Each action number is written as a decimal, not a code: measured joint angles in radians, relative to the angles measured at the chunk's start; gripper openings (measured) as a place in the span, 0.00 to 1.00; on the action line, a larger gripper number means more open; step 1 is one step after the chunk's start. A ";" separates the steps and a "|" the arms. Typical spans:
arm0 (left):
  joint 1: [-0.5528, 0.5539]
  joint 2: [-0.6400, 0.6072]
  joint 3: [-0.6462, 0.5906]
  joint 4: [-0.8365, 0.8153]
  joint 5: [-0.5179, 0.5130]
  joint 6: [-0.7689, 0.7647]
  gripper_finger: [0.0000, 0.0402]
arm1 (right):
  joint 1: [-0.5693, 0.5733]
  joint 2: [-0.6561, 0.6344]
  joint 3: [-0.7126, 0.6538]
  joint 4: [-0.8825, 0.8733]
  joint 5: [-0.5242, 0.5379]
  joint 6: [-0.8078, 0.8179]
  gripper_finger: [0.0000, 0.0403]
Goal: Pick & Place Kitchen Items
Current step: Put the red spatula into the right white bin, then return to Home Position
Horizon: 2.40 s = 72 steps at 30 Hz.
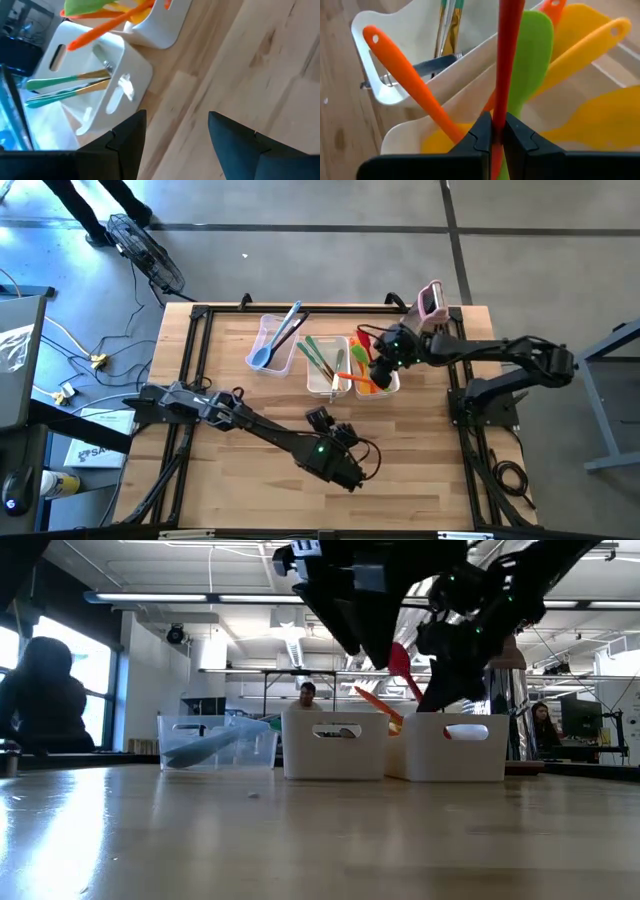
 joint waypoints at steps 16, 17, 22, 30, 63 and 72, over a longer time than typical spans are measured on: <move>0.000 -0.001 0.003 -0.159 0.208 0.102 0.51 | -0.004 -0.007 -0.146 0.146 -0.030 0.198 0.13; 0.000 -0.002 0.003 -0.162 0.229 0.110 0.51 | -0.002 -0.008 -0.146 0.146 -0.027 0.216 0.15; -0.002 -0.002 0.001 -0.164 0.311 0.147 0.51 | 0.025 -0.007 -0.146 0.156 -0.016 0.241 0.26; -0.006 -0.002 0.001 -0.164 0.327 0.241 0.51 | 0.063 -0.094 -0.146 0.187 0.014 0.249 0.38; 0.039 -0.787 -0.241 -0.153 0.020 0.594 0.00 | 0.093 -1.235 -0.283 -0.074 -0.434 -0.002 0.01; -0.072 -1.249 -1.040 0.474 0.054 0.505 0.00 | 0.092 -1.279 -0.590 0.360 -0.382 0.092 0.01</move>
